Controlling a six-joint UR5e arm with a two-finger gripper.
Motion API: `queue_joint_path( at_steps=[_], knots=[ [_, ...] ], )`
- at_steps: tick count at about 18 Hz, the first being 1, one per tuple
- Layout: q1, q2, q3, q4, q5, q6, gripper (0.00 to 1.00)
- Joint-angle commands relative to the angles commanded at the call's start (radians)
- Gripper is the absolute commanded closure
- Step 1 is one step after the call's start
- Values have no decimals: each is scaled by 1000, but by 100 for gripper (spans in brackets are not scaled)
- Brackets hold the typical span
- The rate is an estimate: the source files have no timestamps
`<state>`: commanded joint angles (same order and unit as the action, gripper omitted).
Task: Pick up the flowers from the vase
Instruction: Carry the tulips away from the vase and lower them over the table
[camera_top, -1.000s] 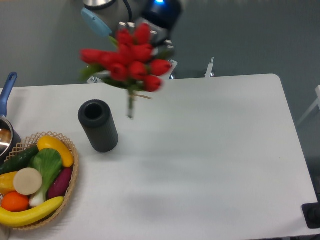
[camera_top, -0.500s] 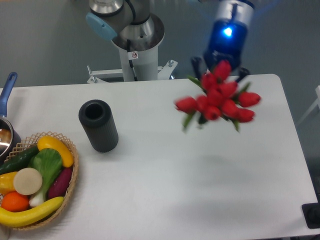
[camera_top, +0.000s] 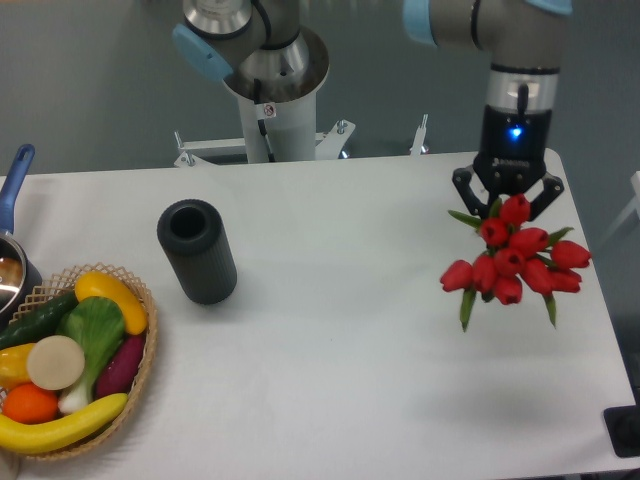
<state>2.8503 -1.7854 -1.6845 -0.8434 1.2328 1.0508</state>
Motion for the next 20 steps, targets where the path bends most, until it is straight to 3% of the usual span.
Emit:
queue_joint_path(
  at_steps=[9,20],
  knots=[
    [-134,-83,19,-66,315,5,100],
    [-198,-216,91,-103,418,-32,100]
  ],
)
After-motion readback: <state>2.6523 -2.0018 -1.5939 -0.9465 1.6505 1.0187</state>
